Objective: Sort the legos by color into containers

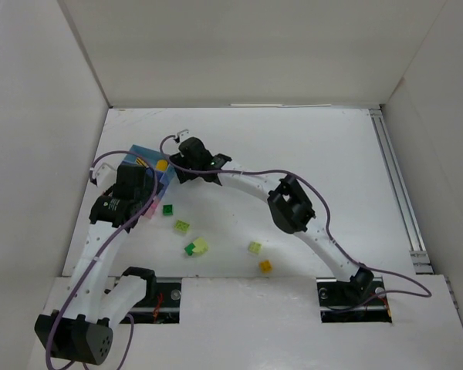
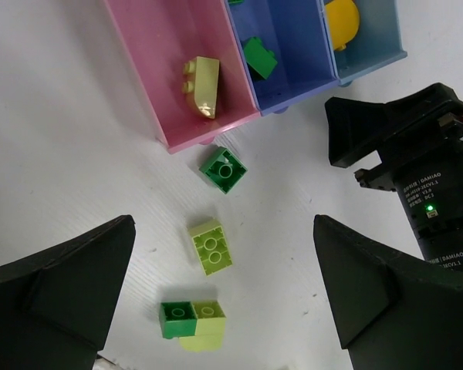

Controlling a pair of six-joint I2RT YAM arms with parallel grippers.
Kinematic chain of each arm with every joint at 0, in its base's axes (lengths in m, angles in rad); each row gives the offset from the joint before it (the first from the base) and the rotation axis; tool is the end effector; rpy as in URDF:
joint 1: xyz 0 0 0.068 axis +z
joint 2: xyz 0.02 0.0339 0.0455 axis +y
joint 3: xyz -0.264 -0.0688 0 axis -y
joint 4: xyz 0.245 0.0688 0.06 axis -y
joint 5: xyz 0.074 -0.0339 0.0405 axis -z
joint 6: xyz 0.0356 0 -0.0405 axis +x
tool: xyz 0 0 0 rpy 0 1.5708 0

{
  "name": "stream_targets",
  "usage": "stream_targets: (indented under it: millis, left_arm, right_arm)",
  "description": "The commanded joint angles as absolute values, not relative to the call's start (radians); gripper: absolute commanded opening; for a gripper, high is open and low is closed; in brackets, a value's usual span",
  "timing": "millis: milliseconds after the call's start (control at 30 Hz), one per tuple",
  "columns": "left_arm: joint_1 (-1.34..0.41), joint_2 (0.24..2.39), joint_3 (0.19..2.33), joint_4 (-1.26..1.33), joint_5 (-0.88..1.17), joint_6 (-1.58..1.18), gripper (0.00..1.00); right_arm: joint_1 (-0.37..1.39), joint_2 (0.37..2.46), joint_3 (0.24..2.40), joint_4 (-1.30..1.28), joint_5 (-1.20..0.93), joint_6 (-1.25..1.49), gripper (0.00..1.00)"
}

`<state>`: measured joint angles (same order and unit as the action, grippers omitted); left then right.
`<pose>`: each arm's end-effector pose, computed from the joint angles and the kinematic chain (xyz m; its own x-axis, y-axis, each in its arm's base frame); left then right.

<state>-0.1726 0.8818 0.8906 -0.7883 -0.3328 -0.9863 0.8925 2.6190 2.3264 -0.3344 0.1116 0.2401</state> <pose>0.1726 -0.0183 0.3038 -0.3266 -0.7432 -0.5840 -0.6143 0.6365 -0.4665 0.3728 0.4563 0.1679 -0.5281 -0.2788 -0.8021 -0.6091 0.7825 0.1291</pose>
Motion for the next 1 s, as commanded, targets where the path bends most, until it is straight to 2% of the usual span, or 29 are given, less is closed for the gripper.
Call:
stream_targets:
  millis: [0,33,167,300,500,533,733,867,967]
  left_arm:
    - [-0.170,0.868,0.925,-0.816,-0.377,-0.992,1.00]
    - [-0.170,0.868,0.925,-0.816,-0.377,-0.992,1.00]
    - [-0.170,0.877,0.934,-0.816,-0.387,-0.983,1.00]
    - [-0.170,0.877,0.934,-0.816,-0.377,-0.983,1.00]
    - [-0.170,0.877,0.934,-0.816,-0.377,-0.983,1.00]
    - [-0.170,0.877,0.934,-0.816,-0.377,-0.974,1.00]
    - [-0.150,0.877,0.934,-0.825,-0.362,-0.925,1.00]
    - [-0.118,0.877,0.965,-0.816,-0.351,-0.902,1.00]
    - [-0.118,0.877,0.976,-0.816,-0.362,-0.902,1.00]
  right_arm:
    - [0.897,2.626,2.359,-0.399,0.242,0.268,0.67]
    - [0.897,2.626,2.359,-0.419,0.264,0.268,0.64]
    - [0.917,2.626,2.359,-0.451,0.321,0.296,0.64]
    - [0.917,2.635,2.370,-0.460,0.330,0.296,0.46]
    - [0.917,2.660,2.416,-0.459,0.296,0.296,0.30]
    - [0.917,2.660,2.416,-0.459,0.296,0.296,0.22]
    - [0.917,2.515,2.251,-0.316,0.230,0.268,0.01]
    - [0.917,2.352,2.097,-0.217,0.291,0.233,0.01]
    - [0.917,2.287,2.072,-0.207,0.227,0.191,0.00]
